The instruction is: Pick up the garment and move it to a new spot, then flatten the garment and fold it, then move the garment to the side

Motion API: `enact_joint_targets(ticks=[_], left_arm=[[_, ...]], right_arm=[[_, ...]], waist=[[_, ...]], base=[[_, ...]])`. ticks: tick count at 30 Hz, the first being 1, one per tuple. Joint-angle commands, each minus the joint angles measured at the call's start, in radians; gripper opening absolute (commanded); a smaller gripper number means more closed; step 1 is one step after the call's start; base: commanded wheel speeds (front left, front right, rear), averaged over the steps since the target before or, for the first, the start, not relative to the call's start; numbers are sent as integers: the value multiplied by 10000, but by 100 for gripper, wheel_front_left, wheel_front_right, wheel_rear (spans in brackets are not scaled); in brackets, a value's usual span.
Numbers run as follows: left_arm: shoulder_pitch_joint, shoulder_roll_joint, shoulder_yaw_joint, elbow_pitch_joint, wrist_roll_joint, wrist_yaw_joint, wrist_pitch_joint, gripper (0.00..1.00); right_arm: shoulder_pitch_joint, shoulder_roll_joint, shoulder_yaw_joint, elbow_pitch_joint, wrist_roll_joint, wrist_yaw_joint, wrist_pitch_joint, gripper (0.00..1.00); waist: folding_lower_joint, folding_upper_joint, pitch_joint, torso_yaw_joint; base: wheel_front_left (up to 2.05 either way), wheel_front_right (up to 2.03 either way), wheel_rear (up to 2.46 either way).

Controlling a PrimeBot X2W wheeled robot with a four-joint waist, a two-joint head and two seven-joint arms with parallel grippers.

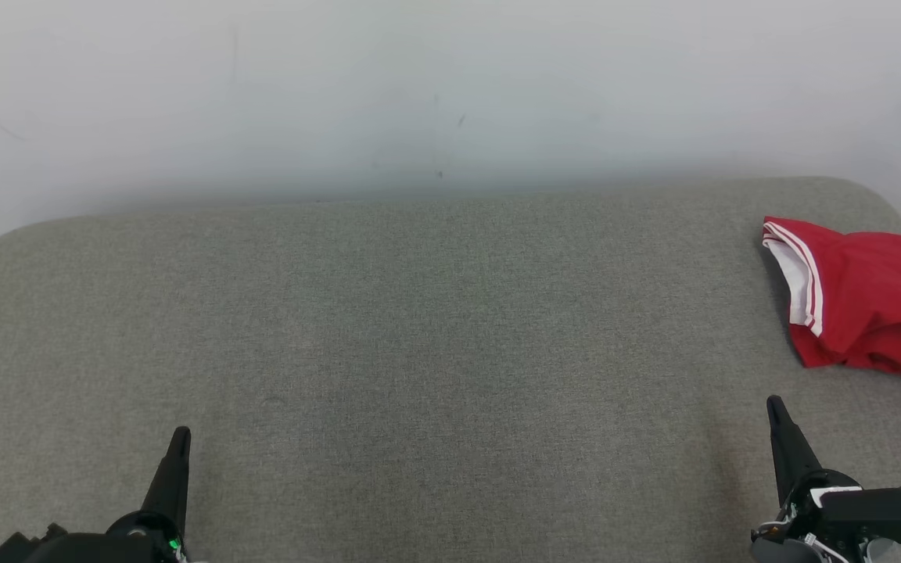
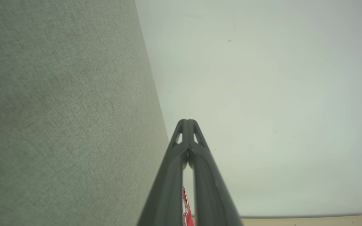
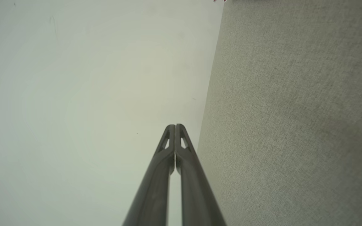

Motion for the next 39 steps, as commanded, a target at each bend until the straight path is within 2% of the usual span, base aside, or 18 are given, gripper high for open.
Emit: enact_joint_targets(ticks=[1,14,39], left_arm=[[-157,2,45,2,-264,-58,74,0],[-271,0,95,97,-1100,-90,303,0],[-242,-2,90,94,-1069,-84,294,0]], right_arm=[[-123,6,-36,7,187,-18,51,0],[-257,41,-120,151,1022,-21,263,0],[-249,95,-189,152,892,-21,304,0]], waist=[[0,-1,-1,-1],[0,-1,-12,-16],[0,-1,-13,-16]], base=[[0,0,0],[0,0,0],[0,0,0]])
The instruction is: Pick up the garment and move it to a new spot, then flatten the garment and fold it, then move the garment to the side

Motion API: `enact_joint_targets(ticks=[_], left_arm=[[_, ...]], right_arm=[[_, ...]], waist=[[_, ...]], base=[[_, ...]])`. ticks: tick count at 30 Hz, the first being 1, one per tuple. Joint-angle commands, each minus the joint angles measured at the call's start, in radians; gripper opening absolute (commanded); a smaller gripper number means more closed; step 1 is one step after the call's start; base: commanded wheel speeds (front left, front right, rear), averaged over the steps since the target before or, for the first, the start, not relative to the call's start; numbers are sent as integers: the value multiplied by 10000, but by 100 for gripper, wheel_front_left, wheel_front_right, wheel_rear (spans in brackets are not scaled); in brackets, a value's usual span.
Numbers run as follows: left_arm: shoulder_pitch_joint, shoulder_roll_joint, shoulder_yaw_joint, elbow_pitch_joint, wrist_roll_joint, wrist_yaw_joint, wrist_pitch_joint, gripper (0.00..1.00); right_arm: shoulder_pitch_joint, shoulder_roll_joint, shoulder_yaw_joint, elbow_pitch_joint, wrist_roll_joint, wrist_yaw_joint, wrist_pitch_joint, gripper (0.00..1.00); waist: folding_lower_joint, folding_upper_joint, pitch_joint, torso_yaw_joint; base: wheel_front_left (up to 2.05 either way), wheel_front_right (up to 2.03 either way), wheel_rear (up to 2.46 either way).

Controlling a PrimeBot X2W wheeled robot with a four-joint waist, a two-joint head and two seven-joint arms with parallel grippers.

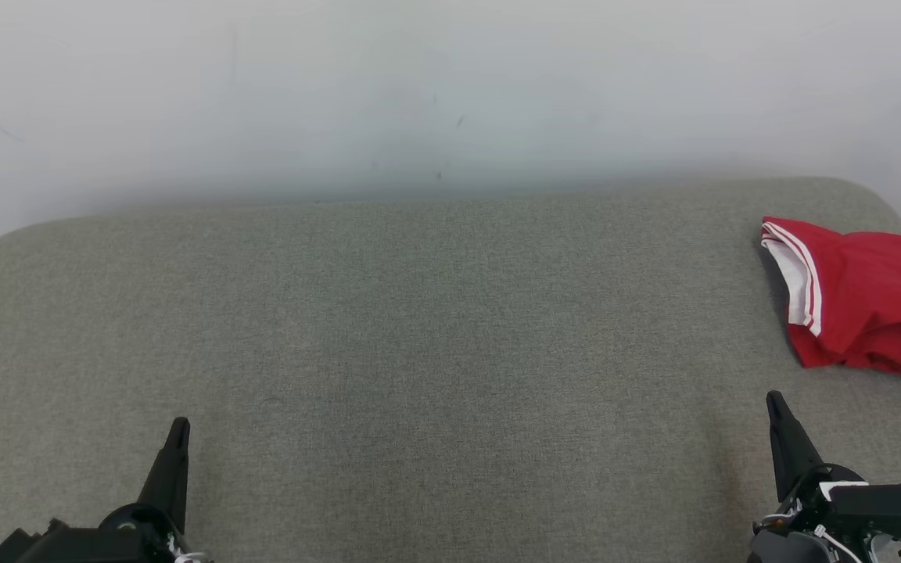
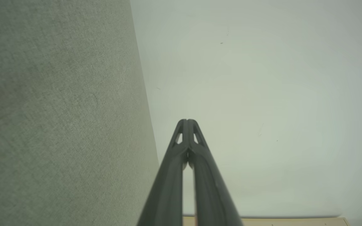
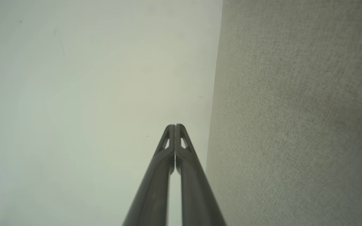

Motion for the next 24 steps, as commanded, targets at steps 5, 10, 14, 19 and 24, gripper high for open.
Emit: enact_joint_targets(ticks=[5,10,14,19,24], left_arm=[[-70,0,33,19,-38,-8,29,0],[-70,0,33,19,-39,-8,28,0],[-70,0,32,18,-39,-8,28,0],[-70,0,32,18,-40,-8,28,0],[-70,0,31,18,-40,-8,27,0]], right_arm=[[-74,32,-34,11,-32,-21,46,0],[-75,42,-47,13,-38,-21,63,0],[-75,50,-58,12,-52,-21,76,0],[-77,60,-74,14,-59,-21,70,0],[-79,70,-85,16,-69,-21,77,0]], waist=[[0,0,0,1],[0,0,0,1],[0,0,0,1],[0,0,0,1],[0,0,0,1]], base=[[0,0,0],[0,0,0],[0,0,0],[0,0,0],[0,0,0]])
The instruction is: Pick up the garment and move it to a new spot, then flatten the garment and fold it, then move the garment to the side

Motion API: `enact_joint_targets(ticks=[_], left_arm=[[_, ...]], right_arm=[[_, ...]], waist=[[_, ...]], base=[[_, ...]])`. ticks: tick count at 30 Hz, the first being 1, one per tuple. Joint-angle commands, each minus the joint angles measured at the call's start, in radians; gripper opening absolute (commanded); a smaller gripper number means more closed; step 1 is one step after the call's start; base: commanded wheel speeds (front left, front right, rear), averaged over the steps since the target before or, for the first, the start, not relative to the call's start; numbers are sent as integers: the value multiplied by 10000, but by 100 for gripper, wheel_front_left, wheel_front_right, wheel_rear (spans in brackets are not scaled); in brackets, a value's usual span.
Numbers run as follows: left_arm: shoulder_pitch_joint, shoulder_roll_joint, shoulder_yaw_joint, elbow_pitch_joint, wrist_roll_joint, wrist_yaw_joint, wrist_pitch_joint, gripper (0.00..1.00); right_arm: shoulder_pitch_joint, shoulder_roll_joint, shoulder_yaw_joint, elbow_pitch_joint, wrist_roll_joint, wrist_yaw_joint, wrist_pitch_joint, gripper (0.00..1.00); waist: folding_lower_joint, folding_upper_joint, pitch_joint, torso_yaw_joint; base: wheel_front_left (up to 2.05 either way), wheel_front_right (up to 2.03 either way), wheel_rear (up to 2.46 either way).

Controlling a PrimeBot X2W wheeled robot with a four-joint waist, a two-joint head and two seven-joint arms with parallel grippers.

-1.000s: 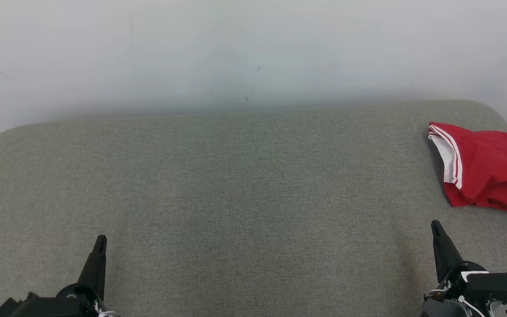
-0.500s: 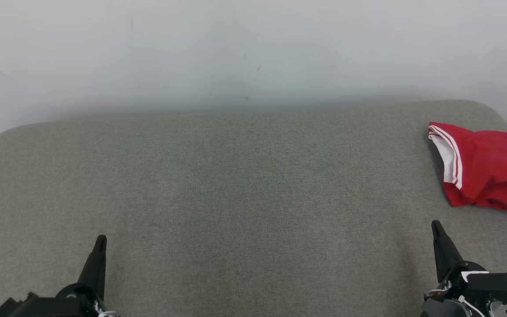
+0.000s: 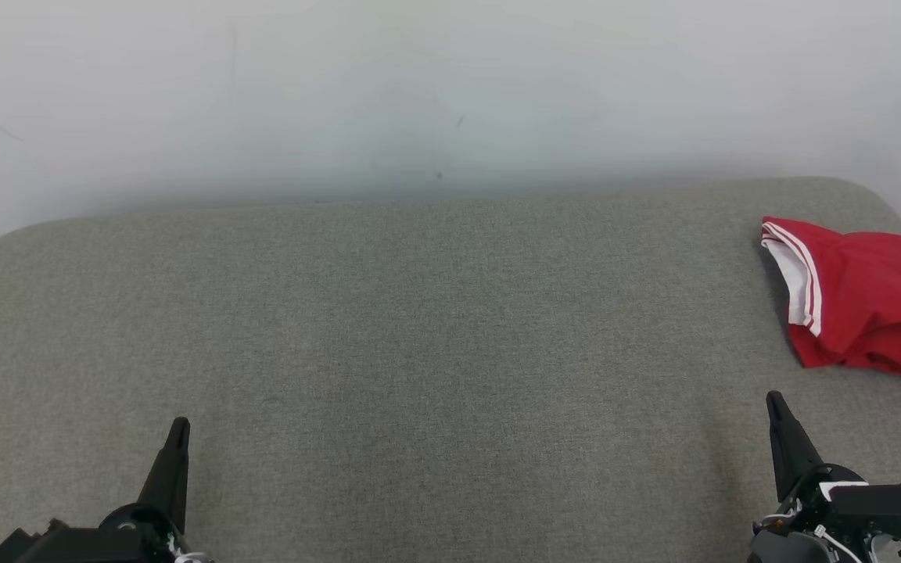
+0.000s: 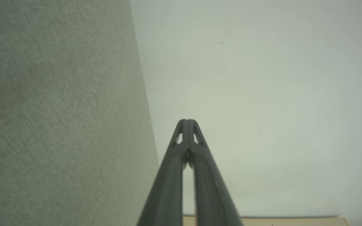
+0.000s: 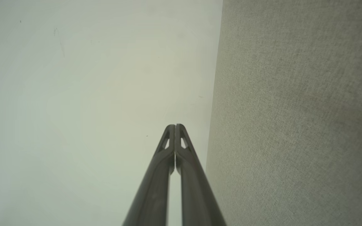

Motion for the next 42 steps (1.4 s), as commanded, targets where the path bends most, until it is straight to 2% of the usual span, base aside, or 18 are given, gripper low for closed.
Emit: enact_joint_targets(ticks=[1,42], left_arm=[[-70,-2,31,18,-40,-8,27,0],[-68,-2,28,16,-43,-8,24,0]], right_arm=[[-76,32,-31,12,-16,-21,25,0],[-88,96,-121,20,-95,-21,99,0]], waist=[[0,0,0,0],[0,0,0,0]], base=[[0,0,0],[0,0,0]])
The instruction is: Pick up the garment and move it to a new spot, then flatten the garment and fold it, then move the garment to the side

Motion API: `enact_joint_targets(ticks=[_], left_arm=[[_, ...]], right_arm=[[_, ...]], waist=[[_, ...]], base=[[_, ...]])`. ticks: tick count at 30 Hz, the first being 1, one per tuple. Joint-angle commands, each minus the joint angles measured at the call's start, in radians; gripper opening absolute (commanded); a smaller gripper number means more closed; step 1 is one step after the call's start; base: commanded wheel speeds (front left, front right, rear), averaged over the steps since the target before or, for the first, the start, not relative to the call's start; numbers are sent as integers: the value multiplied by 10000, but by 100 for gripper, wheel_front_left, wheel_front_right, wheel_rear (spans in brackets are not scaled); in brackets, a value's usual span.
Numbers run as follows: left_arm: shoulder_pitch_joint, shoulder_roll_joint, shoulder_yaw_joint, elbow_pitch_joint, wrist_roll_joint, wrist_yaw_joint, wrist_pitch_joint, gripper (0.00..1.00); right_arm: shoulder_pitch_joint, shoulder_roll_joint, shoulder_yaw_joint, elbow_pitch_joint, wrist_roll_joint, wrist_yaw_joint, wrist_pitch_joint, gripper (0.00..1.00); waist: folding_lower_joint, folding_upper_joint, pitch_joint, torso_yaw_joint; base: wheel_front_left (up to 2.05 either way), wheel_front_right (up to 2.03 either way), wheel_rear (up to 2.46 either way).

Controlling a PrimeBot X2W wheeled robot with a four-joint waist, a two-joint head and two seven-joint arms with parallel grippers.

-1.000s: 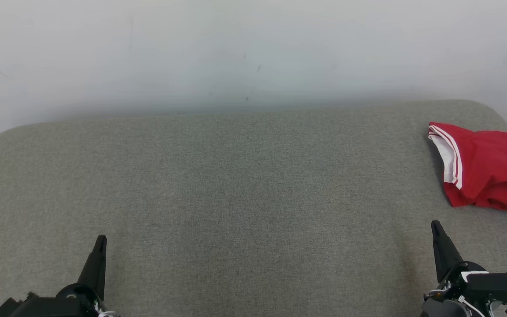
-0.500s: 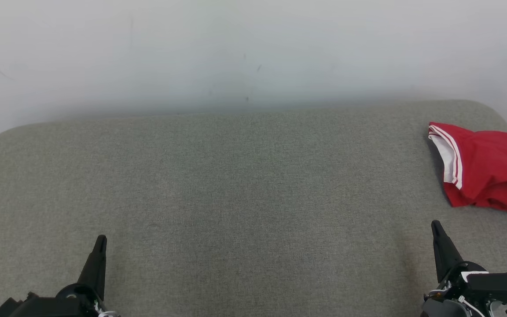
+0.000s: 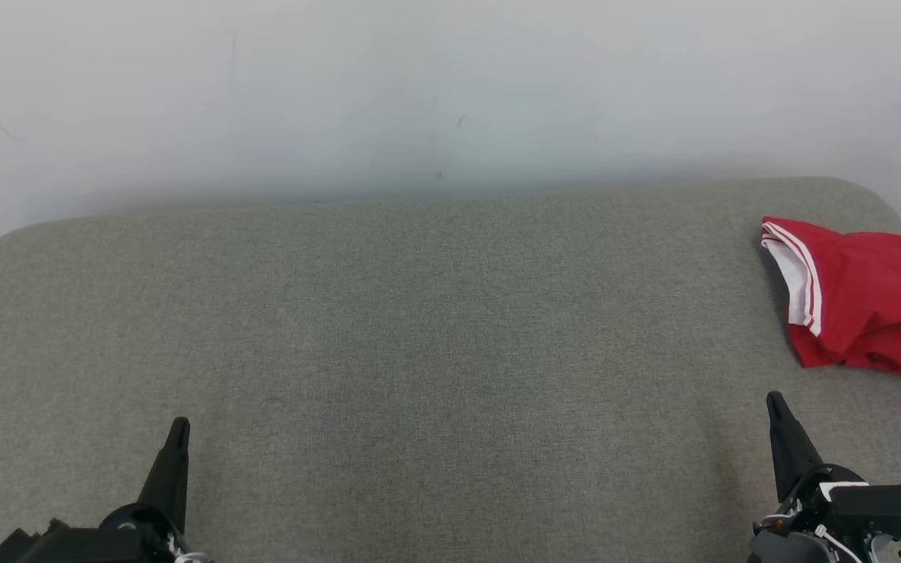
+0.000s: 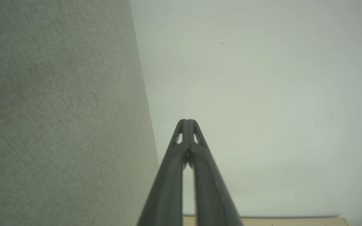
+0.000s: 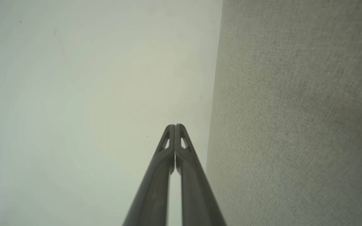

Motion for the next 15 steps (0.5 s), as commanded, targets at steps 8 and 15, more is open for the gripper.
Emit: enact_joint_targets(ticks=[8,15], left_arm=[[-67,-2,27,16,-43,-8,24,0],[-67,-2,27,16,-43,-8,23,0]], right_arm=[[-86,38,-42,17,-41,-21,47,0],[-87,46,-53,18,-50,-21,49,0]], waist=[[0,0,0,0],[0,0,0,0]], base=[[0,0,0],[0,0,0]])
